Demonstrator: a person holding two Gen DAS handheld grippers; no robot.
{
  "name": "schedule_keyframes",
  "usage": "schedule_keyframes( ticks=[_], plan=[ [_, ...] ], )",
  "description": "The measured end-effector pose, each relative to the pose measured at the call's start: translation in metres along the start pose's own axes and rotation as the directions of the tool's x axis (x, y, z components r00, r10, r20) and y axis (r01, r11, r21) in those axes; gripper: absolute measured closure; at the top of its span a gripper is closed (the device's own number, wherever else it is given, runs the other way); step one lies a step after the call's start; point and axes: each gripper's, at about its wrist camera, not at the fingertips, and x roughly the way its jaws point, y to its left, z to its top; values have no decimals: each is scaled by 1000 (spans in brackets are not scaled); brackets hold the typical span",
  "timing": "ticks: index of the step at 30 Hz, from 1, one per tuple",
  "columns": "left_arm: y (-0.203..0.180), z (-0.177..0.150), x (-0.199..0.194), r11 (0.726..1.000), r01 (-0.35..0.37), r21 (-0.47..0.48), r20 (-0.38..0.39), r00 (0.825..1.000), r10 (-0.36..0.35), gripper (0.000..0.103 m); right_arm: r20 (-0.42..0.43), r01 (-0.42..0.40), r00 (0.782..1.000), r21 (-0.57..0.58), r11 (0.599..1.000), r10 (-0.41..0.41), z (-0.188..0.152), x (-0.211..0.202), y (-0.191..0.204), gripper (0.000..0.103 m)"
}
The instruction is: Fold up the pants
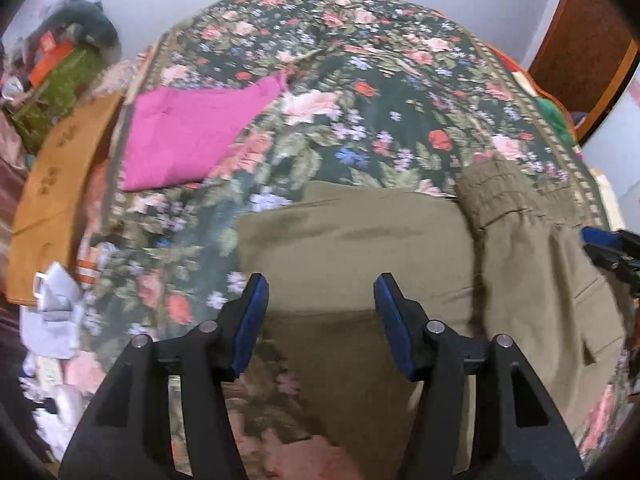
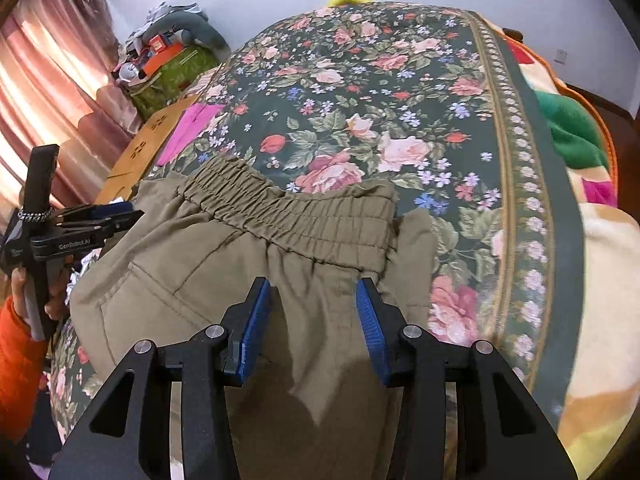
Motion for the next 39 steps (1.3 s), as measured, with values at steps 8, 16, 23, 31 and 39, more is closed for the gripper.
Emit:
schedule_keyframes(
  ticks=[8, 16, 23, 31, 39],
  plan=[
    [17, -12, -18, 998, 8, -68, -1, 1000, -8, 28, 43, 110, 993, -46, 993, -108, -11, -24, -4, 37],
    [4, -23, -7, 992, 107, -67, -51, 993, -111, 25, -58, 15, 998, 121, 993, -8, -18, 0, -37, 34],
    [7, -13, 8, 975, 194, -104, -61, 978, -201, 28, -65, -31, 997, 117, 993, 39, -11, 20, -34, 37],
    [-5, -3, 4, 978, 194, -75, -13, 981, -195, 83, -44, -28, 998, 130, 991, 34, -6, 25, -38, 75],
    [-15, 7, -25, 995, 78, -57, 102, 992, -72, 98, 19, 12, 1000, 42, 999, -13, 5, 12, -20, 88]
  ],
)
